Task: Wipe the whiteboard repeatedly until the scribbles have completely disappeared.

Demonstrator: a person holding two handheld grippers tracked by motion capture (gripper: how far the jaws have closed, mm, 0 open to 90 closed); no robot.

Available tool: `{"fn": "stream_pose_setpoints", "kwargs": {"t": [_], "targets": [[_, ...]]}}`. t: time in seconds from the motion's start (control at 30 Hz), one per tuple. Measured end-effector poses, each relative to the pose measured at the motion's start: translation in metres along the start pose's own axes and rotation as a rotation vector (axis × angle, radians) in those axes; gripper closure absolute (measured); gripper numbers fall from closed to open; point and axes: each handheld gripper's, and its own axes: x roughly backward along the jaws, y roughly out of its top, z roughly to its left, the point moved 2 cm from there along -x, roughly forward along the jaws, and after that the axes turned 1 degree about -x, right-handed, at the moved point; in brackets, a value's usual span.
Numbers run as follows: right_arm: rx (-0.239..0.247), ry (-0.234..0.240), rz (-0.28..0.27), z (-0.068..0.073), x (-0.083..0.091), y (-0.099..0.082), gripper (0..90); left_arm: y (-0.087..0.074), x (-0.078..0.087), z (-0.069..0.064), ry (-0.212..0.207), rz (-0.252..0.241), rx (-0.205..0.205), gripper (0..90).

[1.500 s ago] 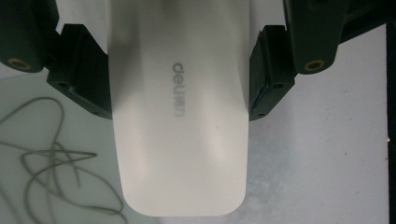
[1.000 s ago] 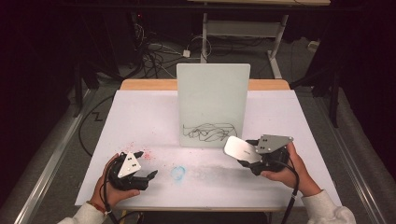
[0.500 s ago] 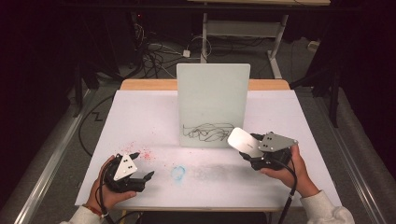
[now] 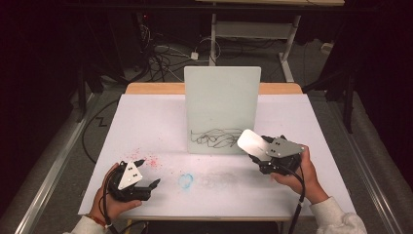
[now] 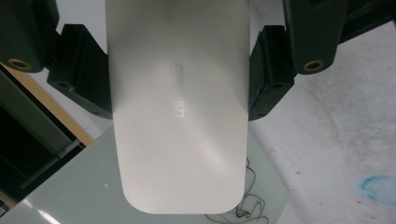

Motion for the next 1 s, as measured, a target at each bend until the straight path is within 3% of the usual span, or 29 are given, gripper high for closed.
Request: {"fn": "stream_pose_setpoints", "kwargs": {"t": [0.2,0.33,0.53,0.9,1.0], "targets": [[0.041,-0.127,0.013,0.001,-0.009,-0.001,31.0,0.002,-0.002,-0.003,-0.011,0.016,-0.027,18.5],[0.044,-0.154,0.011,0.001,-0.016,0.0,31.0,0.003,-0.002,-0.003,-0.007,0.011,-0.036,19.1],[0.129,-0.215,0.031,0.012,-0.032,0.0,31.0,0.003,-0.003,-0.003,-0.011,0.008,-0.037,19.7],[0.204,-0.243,0.069,0.019,-0.051,-0.001,31.1,0.004,-0.004,-0.004,-0.01,0.007,-0.035,19.7],[0.202,-0.215,0.082,0.025,-0.062,-0.001,31.1,0.004,-0.005,-0.004,-0.009,0.009,-0.034,19.6]]}}
